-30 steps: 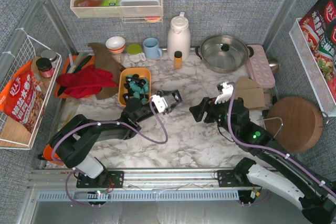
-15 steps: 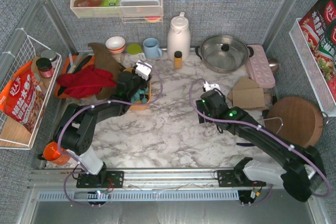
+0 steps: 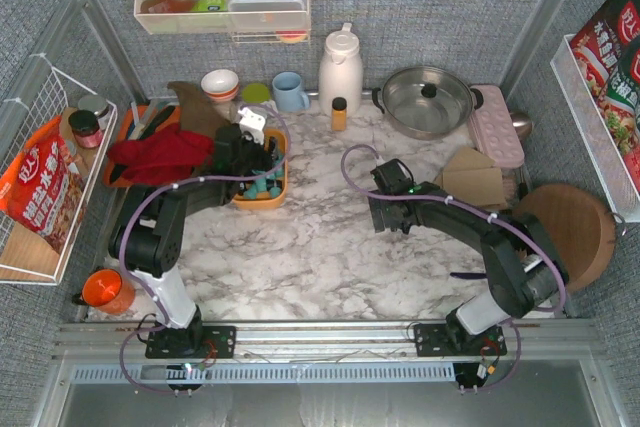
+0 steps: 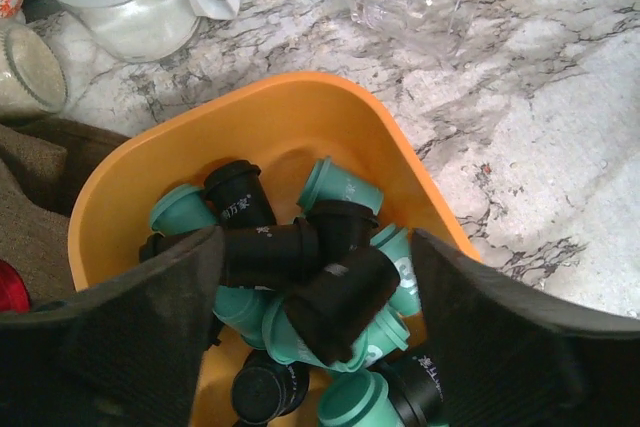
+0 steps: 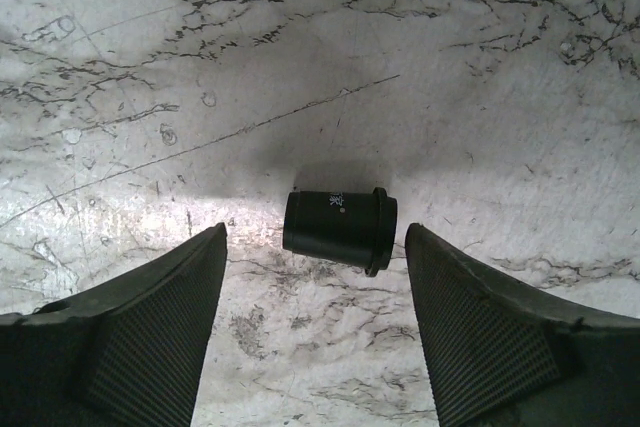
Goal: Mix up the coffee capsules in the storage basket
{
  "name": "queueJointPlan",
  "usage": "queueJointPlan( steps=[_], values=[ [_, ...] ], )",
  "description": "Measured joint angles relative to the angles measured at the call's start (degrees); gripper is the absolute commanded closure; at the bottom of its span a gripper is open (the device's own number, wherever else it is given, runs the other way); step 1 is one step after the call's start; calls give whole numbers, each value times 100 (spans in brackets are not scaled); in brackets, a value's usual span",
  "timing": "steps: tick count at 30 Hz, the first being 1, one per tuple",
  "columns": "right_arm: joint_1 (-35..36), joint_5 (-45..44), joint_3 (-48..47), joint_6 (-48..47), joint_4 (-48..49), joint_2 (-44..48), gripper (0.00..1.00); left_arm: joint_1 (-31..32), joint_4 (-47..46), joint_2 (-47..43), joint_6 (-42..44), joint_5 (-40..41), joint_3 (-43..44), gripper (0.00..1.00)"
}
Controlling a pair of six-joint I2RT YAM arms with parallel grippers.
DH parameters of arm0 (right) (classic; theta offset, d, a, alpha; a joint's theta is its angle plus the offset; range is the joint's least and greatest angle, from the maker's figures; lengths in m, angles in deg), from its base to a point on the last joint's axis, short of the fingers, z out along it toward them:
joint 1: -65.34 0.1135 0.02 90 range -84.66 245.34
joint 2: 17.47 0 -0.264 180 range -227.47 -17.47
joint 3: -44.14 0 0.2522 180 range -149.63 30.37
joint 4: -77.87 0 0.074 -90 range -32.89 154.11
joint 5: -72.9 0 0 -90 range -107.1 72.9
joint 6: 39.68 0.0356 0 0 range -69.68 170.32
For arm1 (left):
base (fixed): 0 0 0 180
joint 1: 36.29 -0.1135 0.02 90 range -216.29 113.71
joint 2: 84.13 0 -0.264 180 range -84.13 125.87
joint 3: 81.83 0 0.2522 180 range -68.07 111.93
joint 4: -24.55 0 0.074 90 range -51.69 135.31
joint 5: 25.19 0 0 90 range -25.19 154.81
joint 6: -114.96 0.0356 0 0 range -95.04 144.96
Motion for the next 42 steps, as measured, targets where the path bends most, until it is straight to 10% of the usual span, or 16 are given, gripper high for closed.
queueJointPlan(
  steps=[20, 37, 42],
  values=[
    [-92, 44, -122, 350, -203, -61, 66, 214, -1478, -638, -153, -1307, -852, 1],
    [-96, 2354, 857, 1373, 1572, 3799, 72, 2297, -3547, -1174, 999, -3451, -1797, 1],
    [-92, 2907, 1248, 1963, 2413, 4028, 72, 2551, -4258, -1217, 603, -3445, -1912, 25]
  ],
)
